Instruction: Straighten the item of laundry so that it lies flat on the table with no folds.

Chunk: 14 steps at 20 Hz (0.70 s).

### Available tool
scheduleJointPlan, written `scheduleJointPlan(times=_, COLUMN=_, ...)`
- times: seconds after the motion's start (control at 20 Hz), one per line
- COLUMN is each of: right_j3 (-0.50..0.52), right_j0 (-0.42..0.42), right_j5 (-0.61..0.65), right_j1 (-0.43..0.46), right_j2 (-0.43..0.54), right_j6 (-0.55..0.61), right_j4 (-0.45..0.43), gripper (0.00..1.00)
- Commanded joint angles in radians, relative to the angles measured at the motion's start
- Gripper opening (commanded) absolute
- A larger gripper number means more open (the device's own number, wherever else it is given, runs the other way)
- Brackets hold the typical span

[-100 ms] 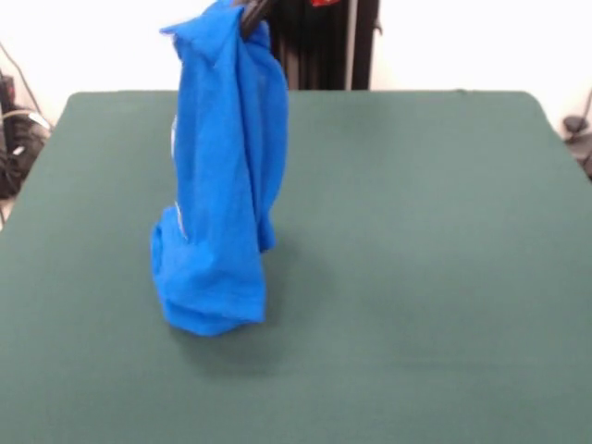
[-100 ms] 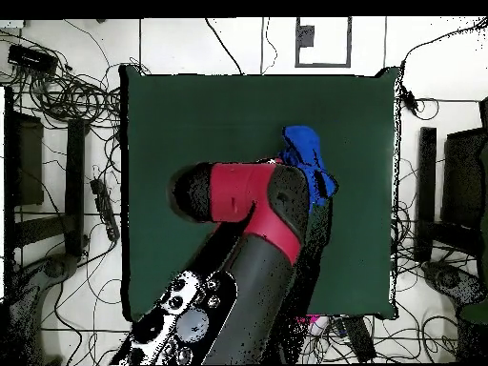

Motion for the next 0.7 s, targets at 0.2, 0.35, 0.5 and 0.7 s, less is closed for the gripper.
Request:
scheduleJointPlan(times=0.2, right_j3=-0.065, right_j0=0.077, right_j5=0.249, right_j1=0.112, right_j2=-0.077, right_j6=0.357, right_j4=0.095, gripper=1.00)
scheduleJointPlan(times=0.35, right_j3=-0.066, right_j0=0.075, right_j5=0.281, right_j1=0.096, right_j2=-0.052, right_j6=0.377, right_j4=0.167, gripper=1.00)
scheduleJointPlan(times=0.5, right_j3=-0.085, right_j0=0.068, right_j5=0.382, right_j1=0.050, right_j2=-0.045, right_j6=0.322, right_j4=0.208, gripper=1.00)
scheduleJointPlan(times=0.7, right_j3=-0.134, right_j0=0.031, right_j5=0.484, right_j1=-0.027, right_j2=-0.063, right_j6=0.164, right_j4=0.193, gripper=1.00)
